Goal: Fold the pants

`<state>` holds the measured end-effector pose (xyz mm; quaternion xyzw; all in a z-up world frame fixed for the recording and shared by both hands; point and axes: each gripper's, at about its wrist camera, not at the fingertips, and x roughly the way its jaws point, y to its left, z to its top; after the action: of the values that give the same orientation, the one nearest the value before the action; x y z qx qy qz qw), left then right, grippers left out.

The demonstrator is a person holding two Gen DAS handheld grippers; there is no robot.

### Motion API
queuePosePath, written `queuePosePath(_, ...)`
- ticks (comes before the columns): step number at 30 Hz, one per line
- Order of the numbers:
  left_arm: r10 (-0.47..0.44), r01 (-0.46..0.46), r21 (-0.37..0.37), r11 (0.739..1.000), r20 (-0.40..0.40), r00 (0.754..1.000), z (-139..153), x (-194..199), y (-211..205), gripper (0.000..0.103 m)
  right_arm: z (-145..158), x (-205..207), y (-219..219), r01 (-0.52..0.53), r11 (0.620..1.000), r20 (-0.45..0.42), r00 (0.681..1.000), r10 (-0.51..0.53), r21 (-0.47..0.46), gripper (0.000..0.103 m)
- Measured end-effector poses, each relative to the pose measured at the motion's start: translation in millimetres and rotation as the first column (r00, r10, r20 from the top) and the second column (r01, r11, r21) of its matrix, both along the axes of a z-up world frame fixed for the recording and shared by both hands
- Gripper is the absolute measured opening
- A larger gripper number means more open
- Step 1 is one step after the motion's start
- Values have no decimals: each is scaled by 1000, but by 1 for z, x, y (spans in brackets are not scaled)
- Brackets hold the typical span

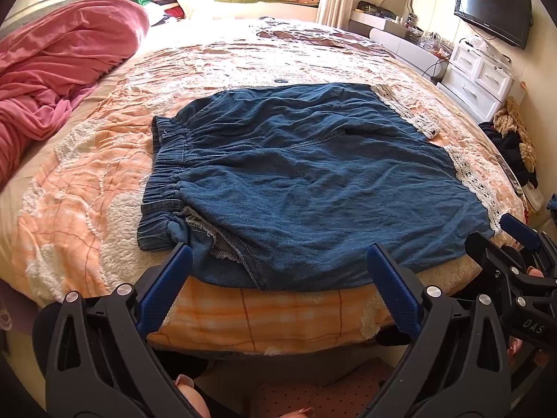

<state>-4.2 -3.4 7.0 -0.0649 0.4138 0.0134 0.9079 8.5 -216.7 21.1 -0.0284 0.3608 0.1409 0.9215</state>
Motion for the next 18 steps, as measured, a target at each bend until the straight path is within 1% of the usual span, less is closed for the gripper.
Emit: queuePosePath(18,3,-3,7,1000,6,1000,1,1,-1,94,-1,3,-1,8,1000,-3,1000,-8,-2,99)
